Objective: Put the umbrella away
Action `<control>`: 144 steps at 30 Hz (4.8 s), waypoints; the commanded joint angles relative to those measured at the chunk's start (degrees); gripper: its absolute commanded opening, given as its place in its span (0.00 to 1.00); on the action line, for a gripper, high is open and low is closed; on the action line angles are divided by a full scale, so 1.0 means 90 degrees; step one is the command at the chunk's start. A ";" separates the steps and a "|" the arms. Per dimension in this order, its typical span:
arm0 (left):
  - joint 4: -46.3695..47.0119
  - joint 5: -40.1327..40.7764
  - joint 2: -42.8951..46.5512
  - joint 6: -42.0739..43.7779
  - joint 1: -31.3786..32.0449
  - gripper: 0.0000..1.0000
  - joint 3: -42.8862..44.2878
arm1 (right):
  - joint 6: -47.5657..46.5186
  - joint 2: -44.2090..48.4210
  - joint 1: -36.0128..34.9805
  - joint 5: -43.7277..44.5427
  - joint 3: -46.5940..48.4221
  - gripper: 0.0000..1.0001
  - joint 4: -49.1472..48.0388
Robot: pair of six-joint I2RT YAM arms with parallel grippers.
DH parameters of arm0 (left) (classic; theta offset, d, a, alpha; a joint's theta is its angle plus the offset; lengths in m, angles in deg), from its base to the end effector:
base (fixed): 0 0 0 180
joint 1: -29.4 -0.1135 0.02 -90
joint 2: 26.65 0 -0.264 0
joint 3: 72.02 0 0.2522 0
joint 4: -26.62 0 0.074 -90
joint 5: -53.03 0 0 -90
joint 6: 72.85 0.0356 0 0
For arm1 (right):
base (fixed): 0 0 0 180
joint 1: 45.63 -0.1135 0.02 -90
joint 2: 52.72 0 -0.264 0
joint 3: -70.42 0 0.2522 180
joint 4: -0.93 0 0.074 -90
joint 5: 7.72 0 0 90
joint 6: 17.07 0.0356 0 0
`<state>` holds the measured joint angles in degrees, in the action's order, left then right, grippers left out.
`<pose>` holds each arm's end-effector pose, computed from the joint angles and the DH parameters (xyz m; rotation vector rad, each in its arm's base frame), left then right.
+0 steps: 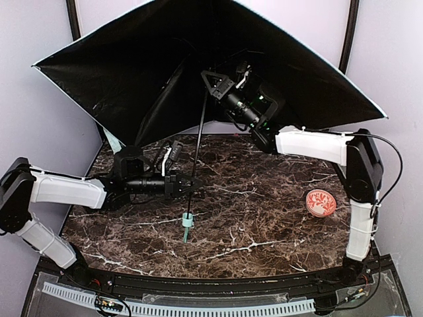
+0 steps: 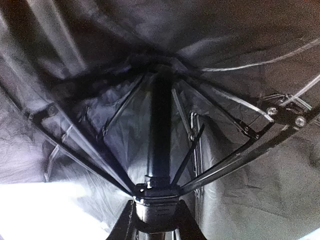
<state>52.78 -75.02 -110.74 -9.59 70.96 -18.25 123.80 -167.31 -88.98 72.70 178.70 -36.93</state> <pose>0.2191 -0.2236 0.2414 0.7832 1.6653 -1.4148 0.3403 0.3293 0.3829 -0.0961 1.1546 1.5659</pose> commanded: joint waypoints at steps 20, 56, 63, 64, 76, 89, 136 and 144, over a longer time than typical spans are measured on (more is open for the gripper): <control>0.2377 0.1617 -0.0085 0.0793 0.0008 0.00 0.1312 | -0.2814 0.1356 -0.0649 -0.0478 -0.2676 0.17 0.2649; 0.0531 0.2939 0.0563 0.1706 0.0076 0.00 0.0106 | -0.3138 0.0962 -0.0788 0.0829 0.0299 0.62 0.3439; 0.0438 0.2754 0.0545 0.1830 0.0071 0.00 0.0123 | -0.3145 0.0484 -0.0781 0.1338 0.0988 0.53 0.3915; 0.0371 0.2783 0.0545 0.1877 0.0070 0.00 0.0147 | -0.3164 0.0449 -0.0786 0.1299 0.1026 0.47 0.3885; -0.0247 0.1671 0.0789 0.2344 0.0070 0.43 0.0558 | -0.1790 0.0730 -0.0439 0.0001 0.1125 0.00 0.3324; -0.1036 0.1217 0.0928 0.1490 -0.0154 0.58 0.1375 | -0.0166 0.0715 -0.0313 -0.2094 0.1338 0.00 0.1790; 0.0247 0.0291 0.0742 -0.0628 -0.0106 0.00 0.1472 | -0.2027 0.0591 -0.0671 0.2407 0.2022 0.46 0.3491; 0.0286 0.0271 0.0692 -0.0616 -0.0101 0.00 0.1511 | -0.2101 0.0367 -0.0674 0.2186 0.2363 0.47 0.3797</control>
<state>48.37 -71.72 -105.72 -17.61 69.78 -5.33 105.44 -162.83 -94.97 93.42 197.89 -3.42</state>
